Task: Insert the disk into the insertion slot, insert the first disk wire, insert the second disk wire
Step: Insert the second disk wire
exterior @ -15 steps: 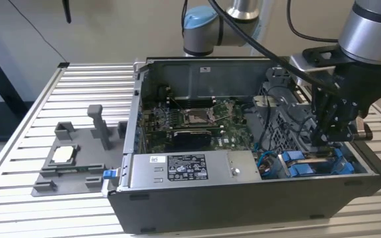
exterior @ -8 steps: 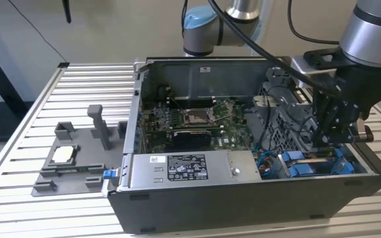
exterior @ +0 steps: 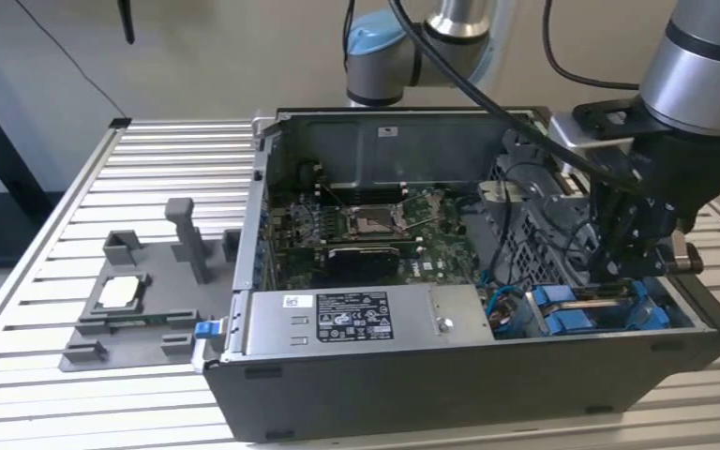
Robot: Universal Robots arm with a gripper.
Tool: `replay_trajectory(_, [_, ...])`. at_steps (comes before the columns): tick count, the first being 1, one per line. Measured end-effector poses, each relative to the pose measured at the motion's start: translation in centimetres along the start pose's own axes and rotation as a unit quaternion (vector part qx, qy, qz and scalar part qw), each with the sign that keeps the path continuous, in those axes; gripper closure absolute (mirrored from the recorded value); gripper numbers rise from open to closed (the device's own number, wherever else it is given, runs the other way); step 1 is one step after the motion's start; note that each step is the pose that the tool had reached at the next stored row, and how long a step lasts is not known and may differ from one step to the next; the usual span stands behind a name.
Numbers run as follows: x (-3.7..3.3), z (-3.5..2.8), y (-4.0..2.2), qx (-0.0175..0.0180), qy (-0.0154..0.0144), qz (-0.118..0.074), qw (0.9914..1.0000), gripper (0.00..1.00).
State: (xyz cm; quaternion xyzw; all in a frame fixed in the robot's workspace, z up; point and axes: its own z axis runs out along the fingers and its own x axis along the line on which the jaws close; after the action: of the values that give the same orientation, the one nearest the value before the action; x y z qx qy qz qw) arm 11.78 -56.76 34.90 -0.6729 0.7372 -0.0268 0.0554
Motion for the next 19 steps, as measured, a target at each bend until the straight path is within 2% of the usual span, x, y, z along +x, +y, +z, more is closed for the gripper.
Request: replay_trajectory(19, [0.1, 0.78, -0.1, 0.0, -0.0002, 0.0, 1.0, 0.84])
